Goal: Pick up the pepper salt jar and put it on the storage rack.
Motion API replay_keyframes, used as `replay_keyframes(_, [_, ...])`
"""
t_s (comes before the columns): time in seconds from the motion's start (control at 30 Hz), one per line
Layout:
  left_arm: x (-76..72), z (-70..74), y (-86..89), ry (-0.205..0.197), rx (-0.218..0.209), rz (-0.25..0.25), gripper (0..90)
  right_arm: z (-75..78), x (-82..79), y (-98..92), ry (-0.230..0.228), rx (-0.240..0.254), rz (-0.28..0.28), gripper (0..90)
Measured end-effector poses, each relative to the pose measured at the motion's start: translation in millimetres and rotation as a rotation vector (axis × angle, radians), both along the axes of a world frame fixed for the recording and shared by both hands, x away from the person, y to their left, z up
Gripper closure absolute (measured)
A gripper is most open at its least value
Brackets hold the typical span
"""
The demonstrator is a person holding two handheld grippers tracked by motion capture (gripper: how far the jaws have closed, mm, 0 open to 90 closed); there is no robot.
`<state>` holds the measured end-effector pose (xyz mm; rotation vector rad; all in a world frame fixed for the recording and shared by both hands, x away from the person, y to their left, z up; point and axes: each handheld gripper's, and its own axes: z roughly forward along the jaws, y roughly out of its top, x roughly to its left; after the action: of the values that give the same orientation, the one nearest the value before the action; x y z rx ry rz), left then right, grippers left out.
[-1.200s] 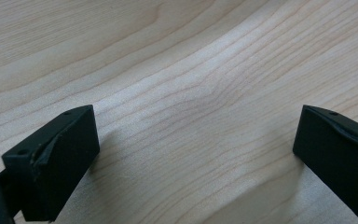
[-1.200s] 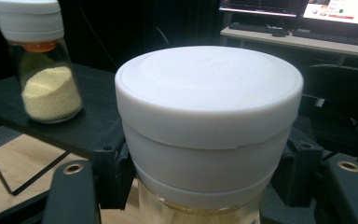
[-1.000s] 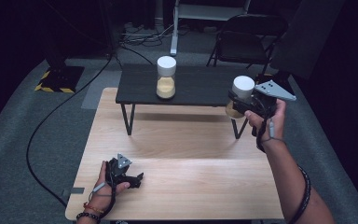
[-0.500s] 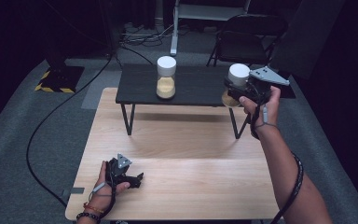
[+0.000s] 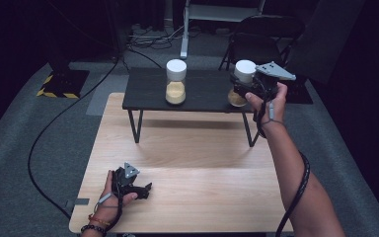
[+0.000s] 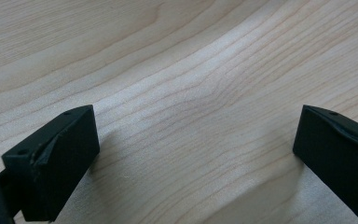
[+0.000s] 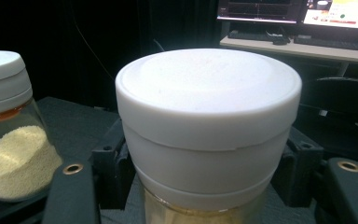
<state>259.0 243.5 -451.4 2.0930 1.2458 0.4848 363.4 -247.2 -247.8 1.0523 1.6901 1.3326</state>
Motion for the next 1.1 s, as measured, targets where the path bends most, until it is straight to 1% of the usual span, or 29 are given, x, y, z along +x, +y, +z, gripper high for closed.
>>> replay_keyframes(0.23, [-0.1,0.0,0.0,0.0,0.0,0.0,0.5,-3.6,9.0,4.4,-0.007,0.006,0.004,33.9])
replay_keyframes(0.37, [-0.1,0.0,0.0,0.0,0.0,0.0,0.4,-6.2,14.8,4.9,0.004,0.026,0.005,33.9])
replay_keyframes(0.47, [-0.1,0.0,0.0,0.0,0.0,0.0,0.5,-9.4,18.1,6.2,0.004,0.03,0.004,33.9])
replay_keyframes(0.63, [-0.1,0.0,-0.1,0.0,0.0,0.0,0.5,-13.8,22.7,5.8,0.018,0.035,0.005,33.9])
replay_keyframes(0.8, [-0.1,0.0,-0.1,0.0,0.0,0.0,0.5,-17.6,25.6,5.2,0.028,0.036,0.003,33.8])
replay_keyframes(1.0, [-0.1,0.0,0.0,0.0,0.0,0.0,0.4,-22.9,25.6,4.9,0.011,0.033,0.012,33.7])
replay_keyframes(1.1, [0.0,0.0,-0.1,0.0,0.0,0.0,0.5,-23.5,26.7,5.6,0.015,0.029,0.014,33.7])
